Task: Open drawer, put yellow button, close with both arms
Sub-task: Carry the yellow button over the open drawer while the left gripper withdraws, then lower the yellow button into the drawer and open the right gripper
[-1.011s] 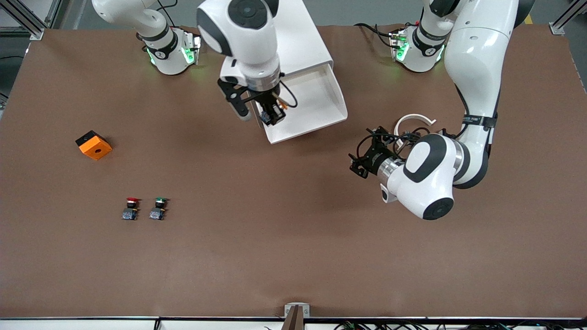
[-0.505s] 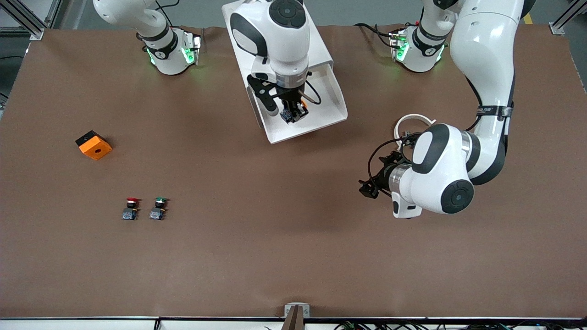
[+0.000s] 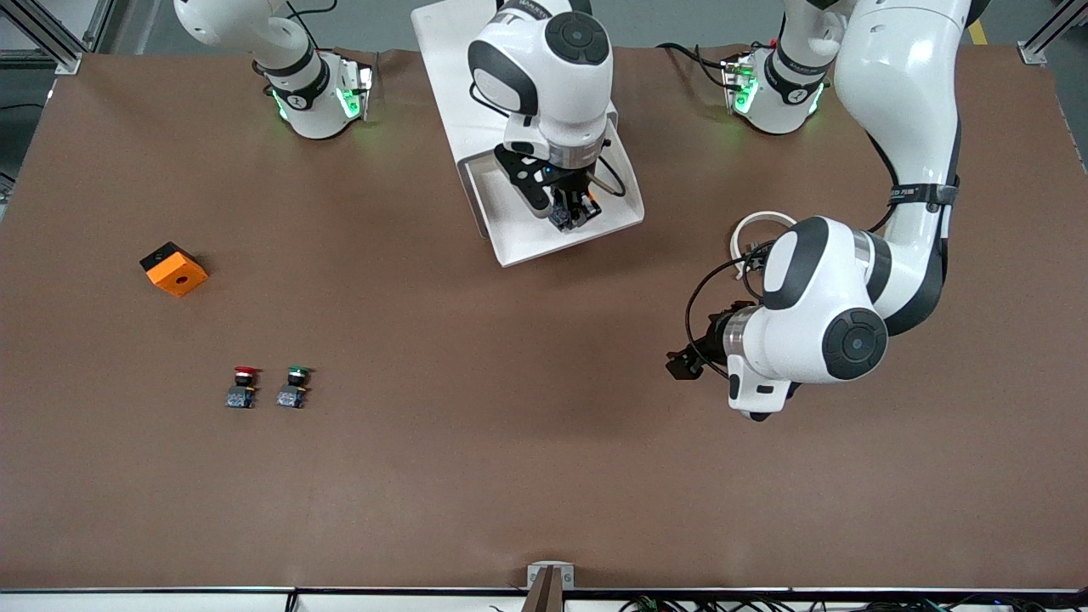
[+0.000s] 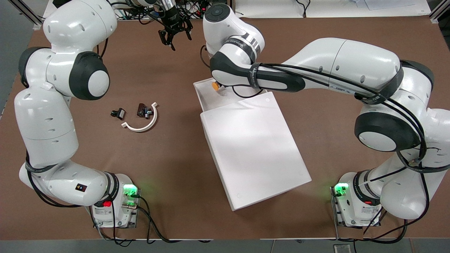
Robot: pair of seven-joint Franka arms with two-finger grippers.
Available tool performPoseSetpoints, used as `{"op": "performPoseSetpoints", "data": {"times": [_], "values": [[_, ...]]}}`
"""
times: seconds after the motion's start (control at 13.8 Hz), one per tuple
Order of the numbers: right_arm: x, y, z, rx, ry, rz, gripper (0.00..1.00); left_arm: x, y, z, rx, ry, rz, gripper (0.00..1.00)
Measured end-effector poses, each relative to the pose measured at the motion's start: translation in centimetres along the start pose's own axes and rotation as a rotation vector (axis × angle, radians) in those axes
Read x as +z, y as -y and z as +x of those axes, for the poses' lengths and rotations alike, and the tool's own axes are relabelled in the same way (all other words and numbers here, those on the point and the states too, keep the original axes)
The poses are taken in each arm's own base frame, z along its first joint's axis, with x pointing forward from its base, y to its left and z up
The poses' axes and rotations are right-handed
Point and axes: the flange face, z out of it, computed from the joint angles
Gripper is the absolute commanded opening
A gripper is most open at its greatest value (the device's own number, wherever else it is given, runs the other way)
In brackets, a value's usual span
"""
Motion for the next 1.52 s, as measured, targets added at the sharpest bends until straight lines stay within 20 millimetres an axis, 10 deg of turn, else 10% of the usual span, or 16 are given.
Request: {"op": "performPoseSetpoints", "data": {"times": [0.87, 0.94, 1.01, 1.52], "values": [[1.4, -1.7, -4.5, -0.086, -0.04, -0.006, 0.04, -2.3, -2.0, -4.3, 0.119, -0.122, -0.031, 1.0], [1.5, -1.7, -4.4, -0.082, -0.041, -0.006, 0.87, -2.4, -2.3, -4.9, 0.128, -0.127, -0.032, 1.0], [1.4, -1.6, -4.4, -0.077, -0.041, -0.005, 1.0, -2.5, -2.4, -5.2, 0.133, -0.13, -0.033, 1.0], [0.6, -0.9, -2.7, -0.09, -0.057, -0.018, 1.0, -2.0, -2.4, -4.7, 0.15, -0.136, -0.038, 1.0]]}}
